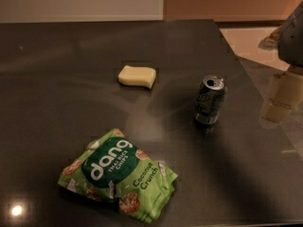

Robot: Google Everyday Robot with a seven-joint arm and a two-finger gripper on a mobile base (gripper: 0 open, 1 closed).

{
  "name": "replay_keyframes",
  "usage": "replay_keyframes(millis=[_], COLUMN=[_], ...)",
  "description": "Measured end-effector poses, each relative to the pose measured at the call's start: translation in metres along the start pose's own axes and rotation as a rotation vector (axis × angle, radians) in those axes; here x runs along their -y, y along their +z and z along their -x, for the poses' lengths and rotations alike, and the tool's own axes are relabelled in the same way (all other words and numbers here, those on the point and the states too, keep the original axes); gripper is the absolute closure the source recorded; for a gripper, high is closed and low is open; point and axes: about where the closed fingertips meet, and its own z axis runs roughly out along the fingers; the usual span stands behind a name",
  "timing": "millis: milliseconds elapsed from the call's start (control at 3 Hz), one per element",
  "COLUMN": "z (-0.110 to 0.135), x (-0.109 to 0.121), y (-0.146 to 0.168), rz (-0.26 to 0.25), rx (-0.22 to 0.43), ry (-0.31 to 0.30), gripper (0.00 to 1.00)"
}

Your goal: Move sponge near green rice chip bag

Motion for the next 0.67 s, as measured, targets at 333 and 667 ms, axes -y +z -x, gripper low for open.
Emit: replay_keyframes(millis=[333,667], z=[0.000,0.012], x=[0.000,0.012], y=[-0.001,0.005], rz=[-0.002,0.022], rx=[0.001,-0.004], ry=[-0.001,-0.011], gripper=[0.00,0.00])
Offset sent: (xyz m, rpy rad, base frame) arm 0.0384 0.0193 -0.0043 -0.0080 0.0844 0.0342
